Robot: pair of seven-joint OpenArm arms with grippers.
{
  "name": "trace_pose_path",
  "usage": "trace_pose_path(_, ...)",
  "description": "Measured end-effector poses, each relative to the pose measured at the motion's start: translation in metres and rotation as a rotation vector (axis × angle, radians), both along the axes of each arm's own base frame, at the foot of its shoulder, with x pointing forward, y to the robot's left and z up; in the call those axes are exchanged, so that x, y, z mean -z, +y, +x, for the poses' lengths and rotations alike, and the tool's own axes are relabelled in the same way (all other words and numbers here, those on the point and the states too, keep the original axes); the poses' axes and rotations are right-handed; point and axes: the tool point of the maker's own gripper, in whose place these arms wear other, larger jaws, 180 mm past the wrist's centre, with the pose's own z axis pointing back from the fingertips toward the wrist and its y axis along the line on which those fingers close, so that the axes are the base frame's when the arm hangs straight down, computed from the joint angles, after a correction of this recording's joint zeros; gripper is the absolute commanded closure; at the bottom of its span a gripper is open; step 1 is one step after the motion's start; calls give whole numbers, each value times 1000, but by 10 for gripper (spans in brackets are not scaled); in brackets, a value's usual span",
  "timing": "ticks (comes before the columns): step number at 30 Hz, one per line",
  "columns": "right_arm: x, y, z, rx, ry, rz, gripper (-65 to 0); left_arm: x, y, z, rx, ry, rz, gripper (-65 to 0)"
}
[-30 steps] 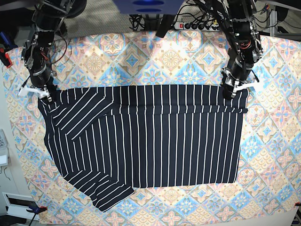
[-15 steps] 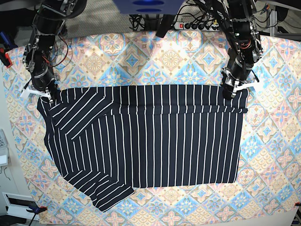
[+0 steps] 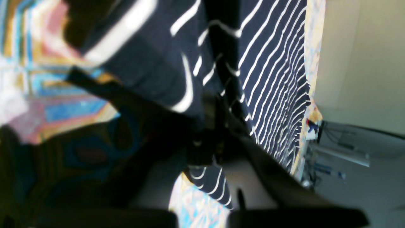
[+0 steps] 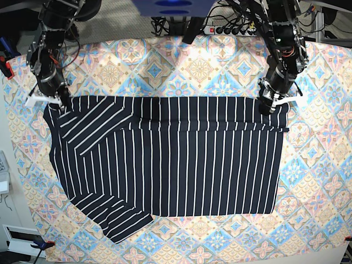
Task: Fold the T-shirt properly
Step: 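Drag the folded shirt with both grippers toward the robot base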
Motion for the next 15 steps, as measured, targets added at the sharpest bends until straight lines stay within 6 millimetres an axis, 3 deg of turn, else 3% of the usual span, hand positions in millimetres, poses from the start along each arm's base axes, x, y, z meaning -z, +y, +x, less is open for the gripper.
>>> trace_pose_path(15, -11, -2, -40, -51, 42, -75, 0, -5, -4, -71, 57, 88, 55, 0)
